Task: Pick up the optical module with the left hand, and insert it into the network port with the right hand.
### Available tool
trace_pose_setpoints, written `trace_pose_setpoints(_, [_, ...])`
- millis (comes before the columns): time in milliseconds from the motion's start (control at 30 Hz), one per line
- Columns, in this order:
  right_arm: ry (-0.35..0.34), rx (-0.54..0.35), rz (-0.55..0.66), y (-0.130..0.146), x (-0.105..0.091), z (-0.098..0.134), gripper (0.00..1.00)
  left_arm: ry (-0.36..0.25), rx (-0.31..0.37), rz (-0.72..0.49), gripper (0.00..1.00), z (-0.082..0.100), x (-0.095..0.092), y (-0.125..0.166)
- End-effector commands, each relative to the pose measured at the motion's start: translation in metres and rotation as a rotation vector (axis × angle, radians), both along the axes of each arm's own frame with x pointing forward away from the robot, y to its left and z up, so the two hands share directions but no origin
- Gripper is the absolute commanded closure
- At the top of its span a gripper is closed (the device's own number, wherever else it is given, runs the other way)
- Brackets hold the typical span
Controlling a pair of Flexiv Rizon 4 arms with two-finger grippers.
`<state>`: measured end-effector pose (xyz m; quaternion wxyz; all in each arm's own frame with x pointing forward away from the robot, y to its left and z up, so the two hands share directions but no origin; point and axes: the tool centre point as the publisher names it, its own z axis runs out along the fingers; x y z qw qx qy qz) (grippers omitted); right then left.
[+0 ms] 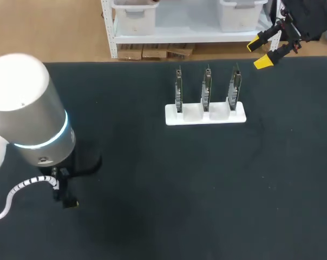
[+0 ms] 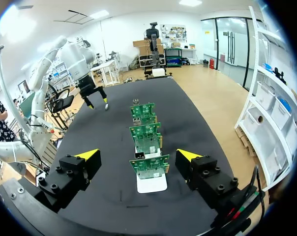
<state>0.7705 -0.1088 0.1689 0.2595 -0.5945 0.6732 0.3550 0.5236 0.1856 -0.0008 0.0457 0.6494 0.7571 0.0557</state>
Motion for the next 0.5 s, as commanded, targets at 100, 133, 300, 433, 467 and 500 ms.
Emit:
trace_pose_setpoints(100, [-0.002,0.000,-0.002,0.000,-0.001,0.000,0.00,0.008,-0.013,0.004,0.00,0.000,0.004,0.005])
trace_pose_setpoints(133, [-0.002,0.000,-0.002,0.000,-0.001,0.000,0.00,0.009,-0.014,0.003,0.00,0.000,0.004,0.005])
trace_pose_setpoints(300, [-0.002,0.000,-0.002,0.000,-0.001,0.000,0.00,0.027,-0.032,-0.002,0.00,-0.001,0.008,0.006])
trace_pose_setpoints(433, [-0.002,0.000,-0.002,0.000,-0.001,0.000,0.00,0.070,-0.047,0.006,0.00,-0.004,0.014,0.008])
trace_pose_setpoints(467, [-0.002,0.000,-0.002,0.000,-0.001,0.000,0.00,0.076,-0.049,0.009,0.00,-0.005,0.015,0.008])
trace_pose_setpoints(500, [-0.002,0.000,-0.002,0.000,-0.001,0.000,0.00,0.089,-0.052,0.008,0.00,-0.006,0.016,0.009])
